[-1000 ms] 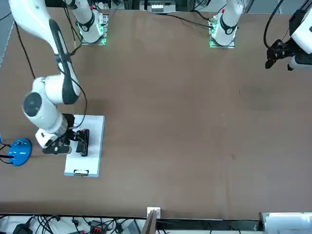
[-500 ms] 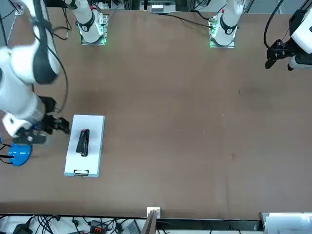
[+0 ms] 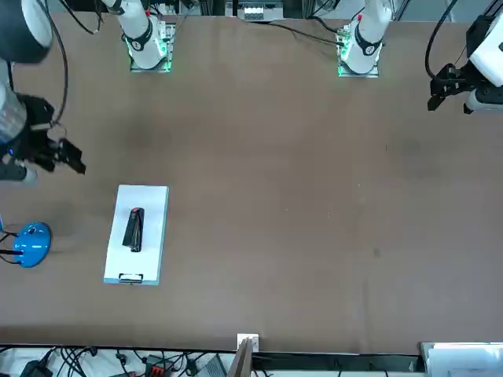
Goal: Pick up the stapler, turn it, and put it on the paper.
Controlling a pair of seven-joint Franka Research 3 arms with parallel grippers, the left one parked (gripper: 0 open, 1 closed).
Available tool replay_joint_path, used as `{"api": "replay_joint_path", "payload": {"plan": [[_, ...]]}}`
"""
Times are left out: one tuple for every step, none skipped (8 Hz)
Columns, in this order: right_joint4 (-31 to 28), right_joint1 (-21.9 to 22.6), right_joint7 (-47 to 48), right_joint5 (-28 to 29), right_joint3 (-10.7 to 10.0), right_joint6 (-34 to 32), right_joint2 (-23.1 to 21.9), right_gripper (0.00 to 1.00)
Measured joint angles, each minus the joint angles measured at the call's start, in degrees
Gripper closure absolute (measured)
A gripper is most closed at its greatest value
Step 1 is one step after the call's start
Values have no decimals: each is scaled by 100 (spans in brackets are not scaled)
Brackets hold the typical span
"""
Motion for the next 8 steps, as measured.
{"api": "replay_joint_path", "payload": {"plan": [[-13, 0, 0, 10, 1, -179, -116, 0], [-46, -6, 0, 14, 1, -275, -223, 0], [-134, -47, -32, 15, 8, -354, -363, 0], [-309, -106, -146, 16, 10, -403, -563, 0], [-548, -154, -231, 19, 12, -431, -803, 0], [-778, -206, -290, 21, 44, -435, -1019, 0], [-932, -292, -313, 24, 163, -434, -1170, 0], [-995, -384, -313, 26, 333, -432, -1237, 0]]}}
